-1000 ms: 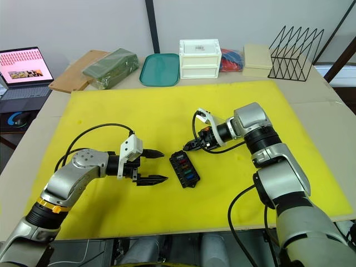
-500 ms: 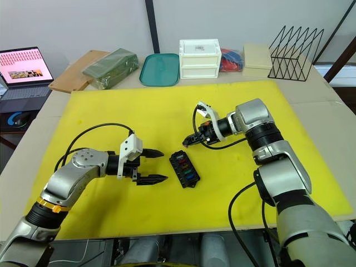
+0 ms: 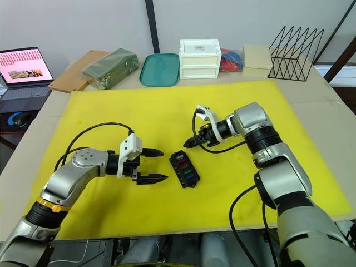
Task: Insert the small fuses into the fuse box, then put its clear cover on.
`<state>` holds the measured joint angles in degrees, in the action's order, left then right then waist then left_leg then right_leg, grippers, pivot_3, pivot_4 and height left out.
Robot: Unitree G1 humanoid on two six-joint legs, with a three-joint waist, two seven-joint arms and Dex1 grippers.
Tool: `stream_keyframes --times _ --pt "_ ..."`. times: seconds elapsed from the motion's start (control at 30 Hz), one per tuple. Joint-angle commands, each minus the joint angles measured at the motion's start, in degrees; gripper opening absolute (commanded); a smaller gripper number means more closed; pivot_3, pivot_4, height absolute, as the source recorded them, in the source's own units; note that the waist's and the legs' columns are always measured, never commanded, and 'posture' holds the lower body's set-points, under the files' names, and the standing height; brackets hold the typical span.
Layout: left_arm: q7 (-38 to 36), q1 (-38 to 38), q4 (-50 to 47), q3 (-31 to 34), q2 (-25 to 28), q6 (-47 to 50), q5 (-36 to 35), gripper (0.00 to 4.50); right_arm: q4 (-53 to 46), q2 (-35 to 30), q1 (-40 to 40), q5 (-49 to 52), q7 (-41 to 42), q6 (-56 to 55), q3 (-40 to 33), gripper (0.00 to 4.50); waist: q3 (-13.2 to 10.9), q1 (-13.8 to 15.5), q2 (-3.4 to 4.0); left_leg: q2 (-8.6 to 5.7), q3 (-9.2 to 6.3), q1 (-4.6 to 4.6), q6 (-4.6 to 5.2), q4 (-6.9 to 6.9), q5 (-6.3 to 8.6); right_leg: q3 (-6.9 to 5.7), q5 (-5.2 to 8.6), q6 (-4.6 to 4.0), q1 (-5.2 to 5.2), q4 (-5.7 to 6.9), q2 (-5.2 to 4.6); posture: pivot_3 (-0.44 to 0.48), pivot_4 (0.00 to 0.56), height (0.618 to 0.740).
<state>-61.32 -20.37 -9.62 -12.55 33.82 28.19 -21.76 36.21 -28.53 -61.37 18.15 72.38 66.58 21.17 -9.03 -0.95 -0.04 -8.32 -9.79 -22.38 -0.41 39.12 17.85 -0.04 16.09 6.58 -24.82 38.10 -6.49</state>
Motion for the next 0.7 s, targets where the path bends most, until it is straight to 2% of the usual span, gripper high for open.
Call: stream_keyframes --times 0.03,0.23,0.3,0.57,0.7 --pt "-0.06 -0.51 -0.72 1.46 0.49 -0.94 -0.15 4.5 -2.04 -0.57 -0.64 -0.07 0.57 -1.05 -0.6 0.06 0.0 -0.01 0.0 0.0 0.0 0.0 0.0 0.0 0.0 0.0 0.0 0.0 0.0 0.0 0.0 0.0 0.15 0.74" --pt "-0.35 0.01 -0.94 3.18 1.72 -0.16 -1.17 4.5 -6.08 -1.75 -1.81 1.09 1.42 -0.49 -1.19 0.03 0.0 -0.01 0.0 0.0 0.0 0.0 0.0 -0.01 0.0 0.0 0.0 0.0 -0.02 0.0 0.0 0.0 0.15 0.74" --pt "-1.01 0.2 -1.29 4.96 2.93 0.68 -2.57 4.5 -10.1 -1.78 -2.84 1.99 1.32 1.04 -1.14 0.03 0.0 -0.03 0.0 0.0 0.0 0.0 0.0 -0.01 0.0 0.0 0.0 0.0 -0.02 0.0 0.0 0.0 0.15 0.74" --pt "-4.41 1.73 -1.72 12.77 10.02 3.81 -7.87 4.5 -35.16 1.4 -1.03 8.3 -3.22 6.04 -1.18 0.03 0.0 -0.17 0.01 0.01 0.0 -0.08 -0.01 -0.06 0.0 0.01 0.0 0.0 -0.17 0.06 0.01 0.0 0.15 0.74" --pt "-5.73 2.66 1.1 16.01 14.36 3.56 -7.54 4.5 -47.64 3.13 2.64 5.34 -7.52 -0.8 6.12 0.03 0.01 0.11 0.0 0.0 0.0 -0.07 0.0 -0.01 0.0 0.01 0.0 0.0 -0.14 0.06 0.0 0.0 0.15 0.74"
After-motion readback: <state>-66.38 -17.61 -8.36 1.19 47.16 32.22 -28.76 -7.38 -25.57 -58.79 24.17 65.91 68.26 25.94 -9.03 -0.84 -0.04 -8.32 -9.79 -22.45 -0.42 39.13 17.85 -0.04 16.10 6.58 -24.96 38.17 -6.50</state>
